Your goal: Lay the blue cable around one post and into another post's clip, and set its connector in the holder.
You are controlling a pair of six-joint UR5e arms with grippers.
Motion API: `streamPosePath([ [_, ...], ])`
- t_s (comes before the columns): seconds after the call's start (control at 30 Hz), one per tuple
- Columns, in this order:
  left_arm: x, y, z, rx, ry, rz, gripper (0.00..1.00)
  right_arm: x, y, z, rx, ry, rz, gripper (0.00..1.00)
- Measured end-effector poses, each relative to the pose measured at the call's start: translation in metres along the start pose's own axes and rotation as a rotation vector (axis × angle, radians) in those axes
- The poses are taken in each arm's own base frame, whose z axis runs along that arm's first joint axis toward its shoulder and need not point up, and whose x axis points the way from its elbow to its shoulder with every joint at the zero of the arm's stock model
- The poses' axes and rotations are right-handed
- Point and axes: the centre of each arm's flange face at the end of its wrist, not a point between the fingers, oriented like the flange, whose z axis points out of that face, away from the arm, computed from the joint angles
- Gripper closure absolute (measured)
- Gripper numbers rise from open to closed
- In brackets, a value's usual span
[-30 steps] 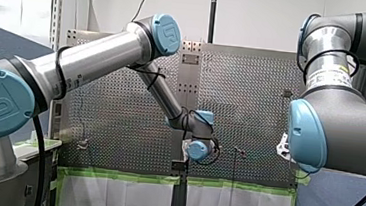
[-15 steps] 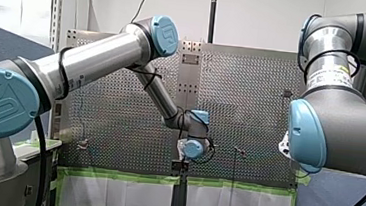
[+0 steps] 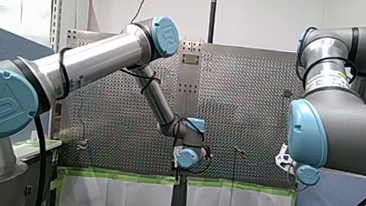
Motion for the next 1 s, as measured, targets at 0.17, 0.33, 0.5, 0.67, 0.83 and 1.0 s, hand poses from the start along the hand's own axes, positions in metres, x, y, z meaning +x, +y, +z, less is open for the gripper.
streamPosePath([
  [0.17, 0.002, -0.004, -0.004, 0.005, 0.013, 0.01, 1.0, -0.003, 0.001, -0.001, -0.007, -0.003, -0.007, 1.0],
  [0.33, -0.001, -0.01, -0.008, 0.011, 0.029, 0.028, 1.0, 0.002, 0.004, 0.0, -0.017, -0.004, -0.038, 1.0],
  [0.5, -0.016, -0.021, -0.011, 0.024, 0.019, 0.037, 1.0, 0.02, -0.003, -0.001, -0.009, -0.008, -0.053, 1.0],
  [0.67, -0.035, -0.036, -0.017, 0.044, 0.015, 0.047, 1.0, 0.038, -0.008, -0.007, -0.007, 0.002, -0.055, 1.0],
  [0.83, -0.041, -0.047, -0.023, 0.059, 0.021, 0.053, 1.0, 0.055, -0.011, -0.01, -0.004, 0.022, -0.056, 1.0],
  [1.0, -0.04, -0.056, -0.03, 0.071, 0.031, 0.058, 1.0, 0.06, -0.013, -0.012, -0.003, 0.028, -0.057, 1.0],
])
